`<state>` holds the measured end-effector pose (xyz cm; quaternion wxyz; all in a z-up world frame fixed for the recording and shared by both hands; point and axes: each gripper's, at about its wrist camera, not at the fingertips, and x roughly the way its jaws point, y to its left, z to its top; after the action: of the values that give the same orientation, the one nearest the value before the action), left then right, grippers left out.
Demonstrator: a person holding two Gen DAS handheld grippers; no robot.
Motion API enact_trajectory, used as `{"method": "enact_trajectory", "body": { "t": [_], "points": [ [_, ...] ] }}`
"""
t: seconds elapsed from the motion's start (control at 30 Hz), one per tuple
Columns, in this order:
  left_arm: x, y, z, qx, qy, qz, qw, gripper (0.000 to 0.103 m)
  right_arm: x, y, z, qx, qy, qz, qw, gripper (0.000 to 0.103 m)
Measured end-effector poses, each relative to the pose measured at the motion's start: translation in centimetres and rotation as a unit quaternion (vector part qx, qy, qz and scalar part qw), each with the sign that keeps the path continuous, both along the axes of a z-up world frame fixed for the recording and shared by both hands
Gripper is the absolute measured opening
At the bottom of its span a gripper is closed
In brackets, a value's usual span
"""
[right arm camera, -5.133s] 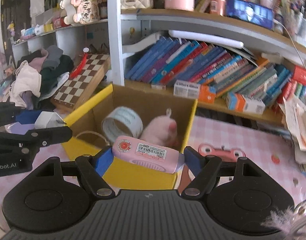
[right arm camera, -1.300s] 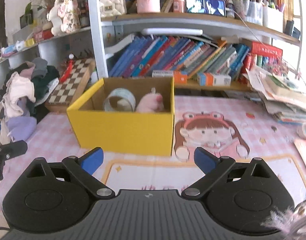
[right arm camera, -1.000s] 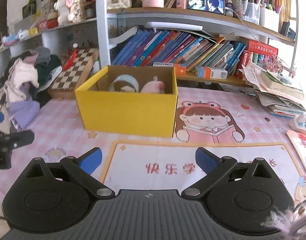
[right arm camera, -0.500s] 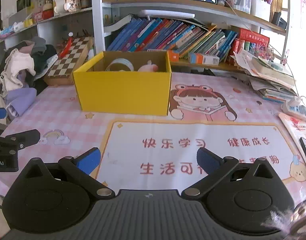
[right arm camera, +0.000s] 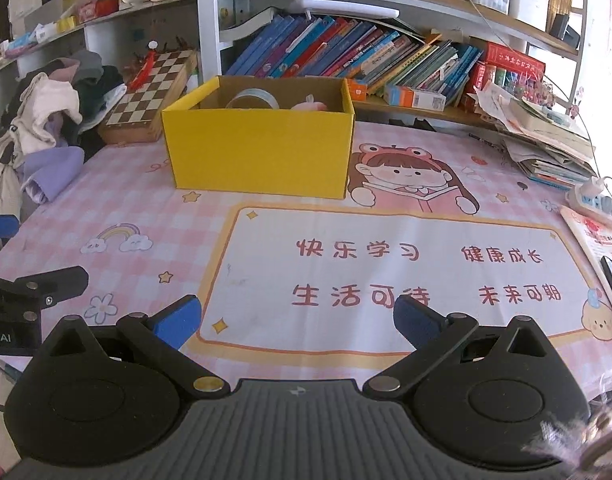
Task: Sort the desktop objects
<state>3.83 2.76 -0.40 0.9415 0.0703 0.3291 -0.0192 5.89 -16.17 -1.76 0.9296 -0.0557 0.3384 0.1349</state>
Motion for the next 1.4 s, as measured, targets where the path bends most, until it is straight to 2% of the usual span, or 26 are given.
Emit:
{"method": "enact_trajectory", "body": {
  "t": [0.5,1.4],
  "points": [
    [-0.4,-0.6,-0.3,-0.001,0.008,-0.017,0.9998,0.103,-0.4,0.3,-0.2,-0.007,0.01,0.006,1.0,0.103],
    [-0.5,0.0,-0.2,-0.017,0.007,-0.011,0.9998,0.103,-0.5,1.2,0.2,-0.013,0.009,0.002,1.0,0.103]
  ]
}}
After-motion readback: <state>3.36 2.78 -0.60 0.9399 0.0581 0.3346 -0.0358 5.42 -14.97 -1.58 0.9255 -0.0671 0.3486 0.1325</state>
